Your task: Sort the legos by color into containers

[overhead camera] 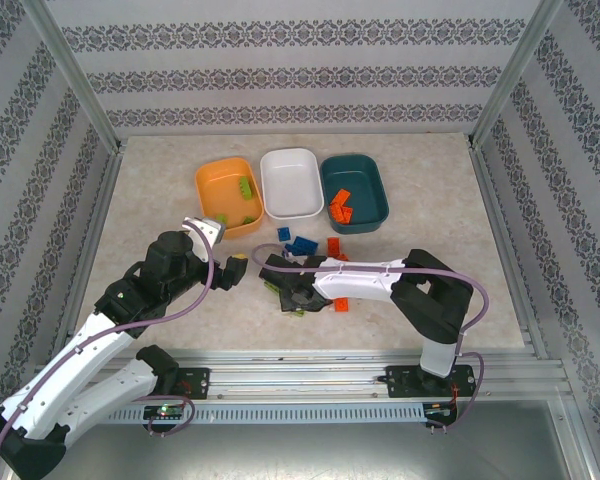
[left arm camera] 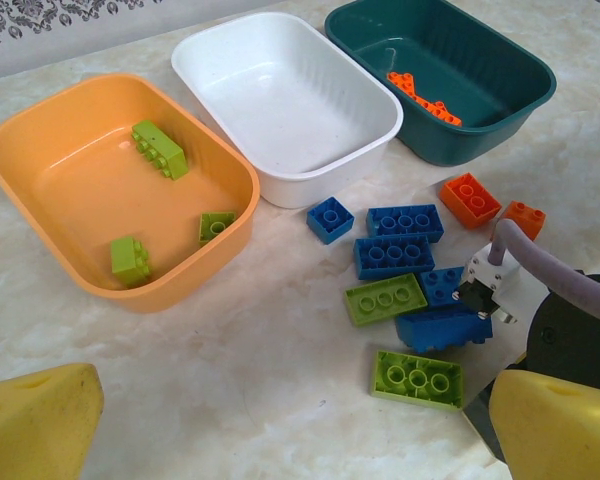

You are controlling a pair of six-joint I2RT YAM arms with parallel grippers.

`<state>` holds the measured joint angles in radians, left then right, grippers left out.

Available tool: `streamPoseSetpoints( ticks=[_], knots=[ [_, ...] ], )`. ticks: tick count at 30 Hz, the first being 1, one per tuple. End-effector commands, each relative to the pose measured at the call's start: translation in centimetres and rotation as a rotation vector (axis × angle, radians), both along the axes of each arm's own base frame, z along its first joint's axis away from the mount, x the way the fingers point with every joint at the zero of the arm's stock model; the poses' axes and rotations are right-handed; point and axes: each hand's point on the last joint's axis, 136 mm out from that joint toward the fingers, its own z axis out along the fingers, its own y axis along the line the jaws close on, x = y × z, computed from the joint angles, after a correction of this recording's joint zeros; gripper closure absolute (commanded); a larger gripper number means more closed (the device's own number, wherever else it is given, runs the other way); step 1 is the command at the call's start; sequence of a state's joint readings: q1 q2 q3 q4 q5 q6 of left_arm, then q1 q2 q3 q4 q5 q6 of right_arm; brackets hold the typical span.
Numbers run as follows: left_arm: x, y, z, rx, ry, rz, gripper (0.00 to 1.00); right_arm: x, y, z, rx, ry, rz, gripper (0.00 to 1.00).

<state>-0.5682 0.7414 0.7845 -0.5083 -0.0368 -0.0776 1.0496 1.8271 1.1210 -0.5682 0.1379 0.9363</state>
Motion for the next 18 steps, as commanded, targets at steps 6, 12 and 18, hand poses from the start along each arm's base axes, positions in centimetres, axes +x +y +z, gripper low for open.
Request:
streamPoseSetpoints(
  ticks=[6, 12, 18],
  knots=[
    [0.1, 0.1, 1.0, -0.005, -0.031, -0.001, 0.00, -1.0, -0.7, 0.6, -0.032, 0.011, 0.033, 0.49],
    [0.1, 0.3, 1.1, -0.005, -0.035, 0.005, 0.00, -1.9, -0.1, 0.1, -0.010, 0.040, 0.055, 0.40],
    [0.1, 0.3, 1.2, -0.007, -0.037, 0.004, 0.00, -2.2, 0.4, -0.2, 0.003, 0.052, 0.071, 0.49]
  ],
)
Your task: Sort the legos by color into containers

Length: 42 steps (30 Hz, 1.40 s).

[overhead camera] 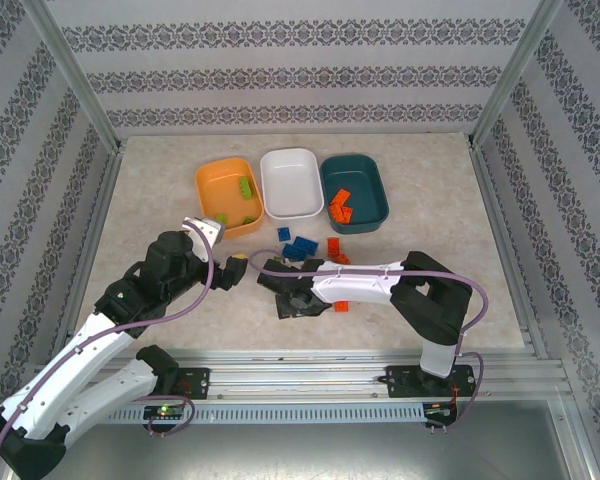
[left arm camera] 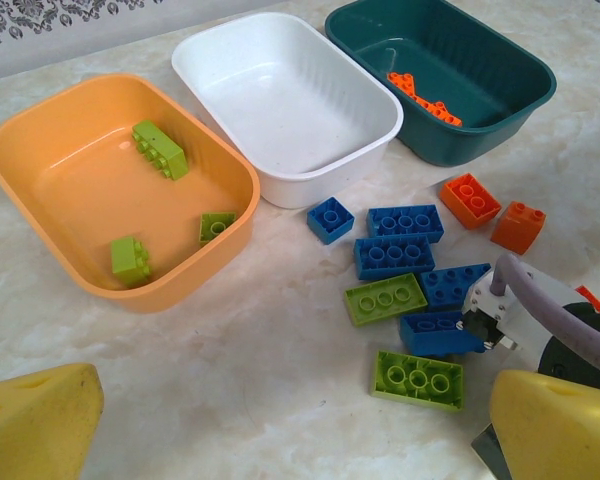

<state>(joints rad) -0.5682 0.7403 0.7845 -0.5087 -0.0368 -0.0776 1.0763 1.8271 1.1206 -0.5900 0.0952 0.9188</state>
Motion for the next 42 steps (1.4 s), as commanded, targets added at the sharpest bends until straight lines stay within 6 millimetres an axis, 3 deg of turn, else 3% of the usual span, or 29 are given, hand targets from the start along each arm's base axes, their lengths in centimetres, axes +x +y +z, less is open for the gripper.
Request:
streamPoseSetpoints(
  ticks=[1, 3, 9, 15, 19, 23, 29, 35, 42],
  knots=[
    [0.1, 0.3, 1.1, -0.006, -0.035, 0.004, 0.00, -0.6, 0.0, -0.1, 0.007, 0.009, 0.018, 0.53],
    [0.1, 0.3, 1.1, -0.006, -0.036, 0.005, 0.00, -0.5, 0.0, 0.1, 0.007, 0.004, 0.018, 0.60],
    [0.1, 0.3, 1.2, -0.008, -0.037, 0.004, 0.00, 0.3, -1.1, 2.7, -0.008, -0.065, 0.016, 0.62],
    [0.1, 0.7, 1.5, -0.004, -0.051, 0.026, 0.00, 2.5, -1.0, 8.0, 0.124, -0.172, 0.013, 0.62],
    [0.3, 2.3, 2.1, 0.021, -0.083, 0.102, 0.00, 5.5, 1.1, 11.7, 0.321, -0.223, 0.032, 0.62],
    [0.2, 4.7, 3.0, 0.044, -0.139, 0.214, 0.00, 9.9, 3.3, 14.7, 0.458, -0.278, 0.056, 0.62],
    [-0.1, 5.8, 3.8, 0.031, -0.194, 0.256, 0.00, 16.1, 8.9, 17.2, 0.662, -0.249, 0.129, 0.62],
    [0.4, 5.0, 3.0, 0.058, -0.152, 0.229, 0.00, 20.8, 14.1, 16.8, 0.691, -0.240, 0.200, 0.61],
    [0.7, 4.4, 2.3, 0.071, -0.123, 0.204, 0.00, 24.7, 16.2, 13.2, 0.618, -0.229, 0.186, 0.61]
  ],
)
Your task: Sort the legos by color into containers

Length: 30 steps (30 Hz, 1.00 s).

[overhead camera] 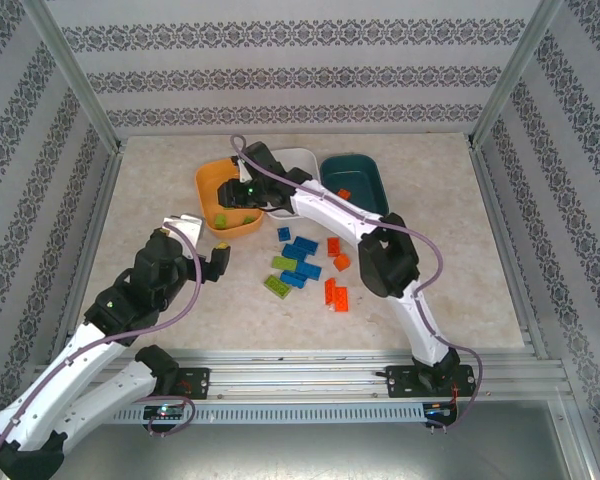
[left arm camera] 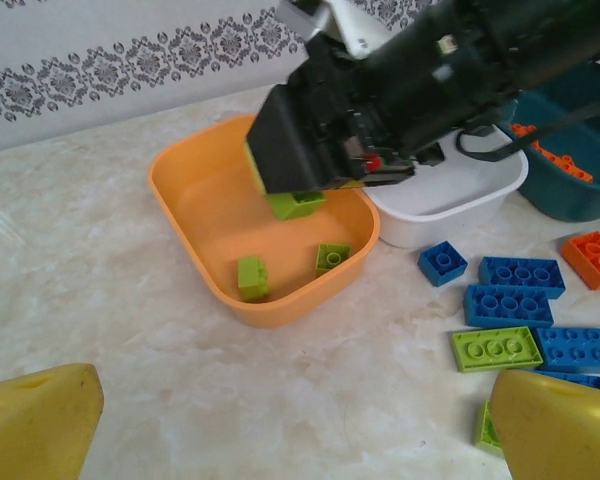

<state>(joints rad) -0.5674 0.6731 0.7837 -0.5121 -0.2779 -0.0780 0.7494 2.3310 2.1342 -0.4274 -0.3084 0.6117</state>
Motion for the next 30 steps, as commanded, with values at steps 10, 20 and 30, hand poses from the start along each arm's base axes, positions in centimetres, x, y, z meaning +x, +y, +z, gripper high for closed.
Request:
streamPoseSetpoints(
  ticks=[10, 20, 30],
  knots=[
    [0.3, -0.3, -0.1, 0.011, 0.011, -0.017, 0.00, 0.3, -0.5, 1.4, -0.051, -0.018, 0.026, 0.35],
    [-0.2, -2.3, -0.4, -0.035, 0.032, -0.119, 0.00, -5.8, -10.1, 5.6, -0.125, -0.090, -0.056, 0.31],
    [-1.0, -7.6, -2.4, -0.119, 0.169, -0.374, 0.00, -19.0, -24.2, -1.8, -0.315, 0.106, -0.206, 0.31]
  ],
)
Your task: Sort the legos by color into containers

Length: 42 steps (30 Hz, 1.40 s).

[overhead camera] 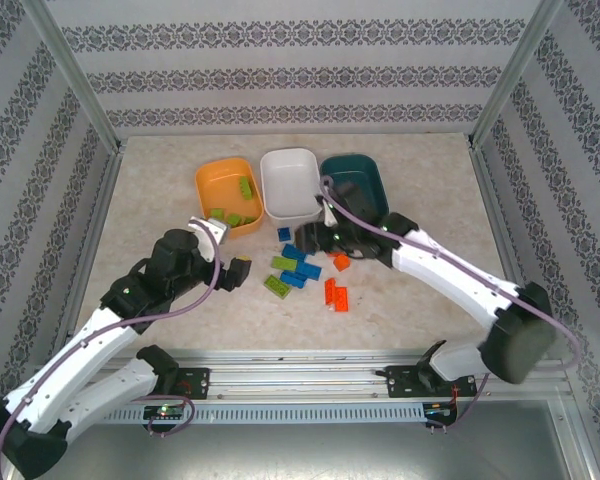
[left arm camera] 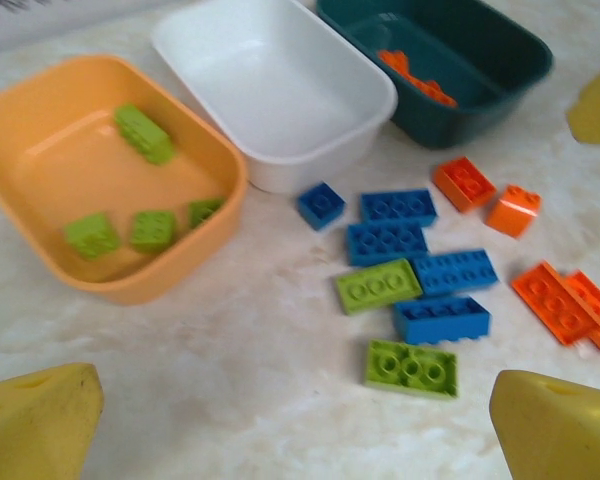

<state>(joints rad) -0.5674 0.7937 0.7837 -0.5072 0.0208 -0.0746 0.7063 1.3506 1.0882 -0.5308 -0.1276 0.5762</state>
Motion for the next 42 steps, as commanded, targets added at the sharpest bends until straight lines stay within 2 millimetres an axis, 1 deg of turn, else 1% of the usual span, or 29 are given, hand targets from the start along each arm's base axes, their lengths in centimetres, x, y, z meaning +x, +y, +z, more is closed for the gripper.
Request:
streamPoseSetpoints(
  ticks=[1, 4, 6, 9, 11, 13, 17, 28, 39, 42],
  knots=[
    [-0.4, -2.4, 0.9, -0.069, 0.004, -0.125, 0.00, -3.8, -3.5, -4.2, -0.105, 0.099, -0.078, 0.31],
    [-0.7, -3.2, 0.3, -0.082, 0.036, -0.163, 0.00, -6.1, -5.2, -6.4, -0.190, 0.137, -0.091, 0.30],
    [-0.8, -3.5, 0.0, -0.082, 0.060, -0.177, 0.00, -7.3, -5.7, -7.9, -0.238, 0.175, -0.087, 0.28],
    [-0.7, -3.3, -0.3, -0.073, 0.067, -0.167, 0.00, -8.3, -6.2, -9.7, -0.306, 0.198, -0.089, 0.27],
    [-0.7, -3.1, -0.4, -0.068, 0.066, -0.160, 0.00, -8.5, -6.1, -10.5, -0.320, 0.208, -0.084, 0.27],
    [-0.6, -3.1, -0.4, -0.065, 0.066, -0.157, 0.00, -8.3, -5.6, -10.9, -0.314, 0.202, -0.077, 0.28],
    [-0.6, -3.1, -0.7, -0.061, 0.077, -0.154, 0.00, -7.5, -4.9, -11.0, -0.316, 0.184, -0.071, 0.33],
    [-0.5, -3.0, -0.8, -0.054, 0.082, -0.148, 0.00, -6.5, -3.2, -12.7, -0.339, 0.206, -0.032, 0.53],
    [-0.5, -3.0, -0.8, -0.055, 0.084, -0.148, 0.00, -6.1, -2.0, -14.3, -0.343, 0.241, -0.018, 0.59],
    [-0.5, -3.0, -0.7, -0.056, 0.083, -0.148, 0.00, -6.1, -1.9, -14.5, -0.348, 0.247, -0.020, 0.64]
  ],
)
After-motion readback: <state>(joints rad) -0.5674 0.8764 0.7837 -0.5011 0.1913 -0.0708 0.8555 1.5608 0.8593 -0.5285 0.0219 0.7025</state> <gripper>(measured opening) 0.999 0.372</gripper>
